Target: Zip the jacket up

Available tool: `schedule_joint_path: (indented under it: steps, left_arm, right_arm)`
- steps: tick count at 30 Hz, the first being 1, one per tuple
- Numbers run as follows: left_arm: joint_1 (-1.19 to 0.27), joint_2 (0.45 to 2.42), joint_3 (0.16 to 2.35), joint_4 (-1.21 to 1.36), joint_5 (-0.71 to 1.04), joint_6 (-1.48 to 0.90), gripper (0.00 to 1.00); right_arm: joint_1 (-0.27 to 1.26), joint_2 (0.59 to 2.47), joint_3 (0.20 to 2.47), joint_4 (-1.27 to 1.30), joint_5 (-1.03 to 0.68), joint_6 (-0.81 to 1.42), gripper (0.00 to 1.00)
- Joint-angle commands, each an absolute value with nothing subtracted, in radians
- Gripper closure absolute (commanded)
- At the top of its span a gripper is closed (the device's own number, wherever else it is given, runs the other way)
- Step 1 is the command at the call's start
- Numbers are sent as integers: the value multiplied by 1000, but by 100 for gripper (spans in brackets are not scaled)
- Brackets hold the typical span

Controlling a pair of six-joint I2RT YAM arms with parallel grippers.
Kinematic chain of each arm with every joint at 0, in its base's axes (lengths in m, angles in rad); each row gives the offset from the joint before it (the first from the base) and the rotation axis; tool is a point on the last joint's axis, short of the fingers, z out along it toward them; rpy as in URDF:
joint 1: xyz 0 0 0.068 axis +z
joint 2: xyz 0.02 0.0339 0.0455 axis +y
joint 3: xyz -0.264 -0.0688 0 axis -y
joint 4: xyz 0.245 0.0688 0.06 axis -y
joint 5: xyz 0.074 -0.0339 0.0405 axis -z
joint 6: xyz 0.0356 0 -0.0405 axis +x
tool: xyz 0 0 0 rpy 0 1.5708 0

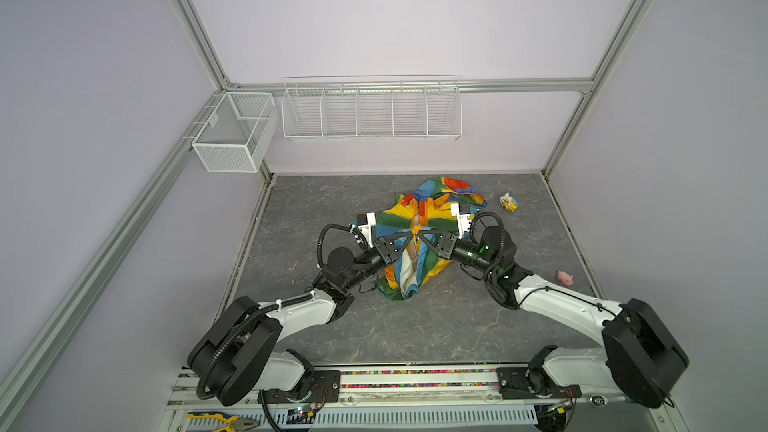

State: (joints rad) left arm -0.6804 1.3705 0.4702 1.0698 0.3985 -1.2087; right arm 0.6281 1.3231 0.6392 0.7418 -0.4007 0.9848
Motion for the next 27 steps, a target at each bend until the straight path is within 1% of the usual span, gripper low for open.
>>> schedule_joint_path:
  steps: [1, 3, 4, 5, 7, 9, 10, 12, 15, 18, 20, 22, 27]
  left_arm:
    - [-696, 1346, 435, 1020, 430, -1183, 100]
    - [-694, 1332, 425, 1003, 404, -1178, 100]
    - [-693, 1321, 423, 981, 397, -1170, 100]
    - [-694, 1309, 425, 957, 393, -1160, 100]
    - [-690, 1279, 438, 854, 384, -1146, 100]
    - [-688, 1252, 458, 758, 380, -1130, 100]
    - [-684, 1241, 467, 716, 380, -1124, 100]
    - [-673, 1224, 482, 656, 390, -1115, 100]
    - [-657, 1208, 503, 575, 422, -1106, 100]
    - [-649, 1186, 523, 492, 450, -1094, 100]
    - [-646, 1170, 532, 449, 462, -1092, 100]
    - [-643, 1156, 542, 415, 481, -1092, 100]
    - [-637, 1123, 570, 335, 519, -1057, 100]
  right_arm:
    - [608, 1310, 633, 743, -369, 995, 94]
    - [608, 1292, 633, 659, -373, 973, 93]
    - [609, 1281, 635, 608, -374, 958, 89]
    - [609, 1271, 637, 564, -374, 944, 83]
    - [610, 1245, 640, 465, -373, 907, 62]
    - [615, 1220, 641, 380, -369, 869, 46]
    - [615, 1207, 643, 329, -367, 848, 40]
    - [618, 1183, 647, 244, -367, 808, 34]
    - [619, 1143, 660, 104, -355, 747, 31]
    - [621, 1109, 697, -58, -327, 669, 31]
    - [631, 1100, 744, -176, -293, 604, 34]
    - [652, 1109, 809, -298, -245, 533, 41]
    - [742, 1188, 993, -462, -174, 388, 48]
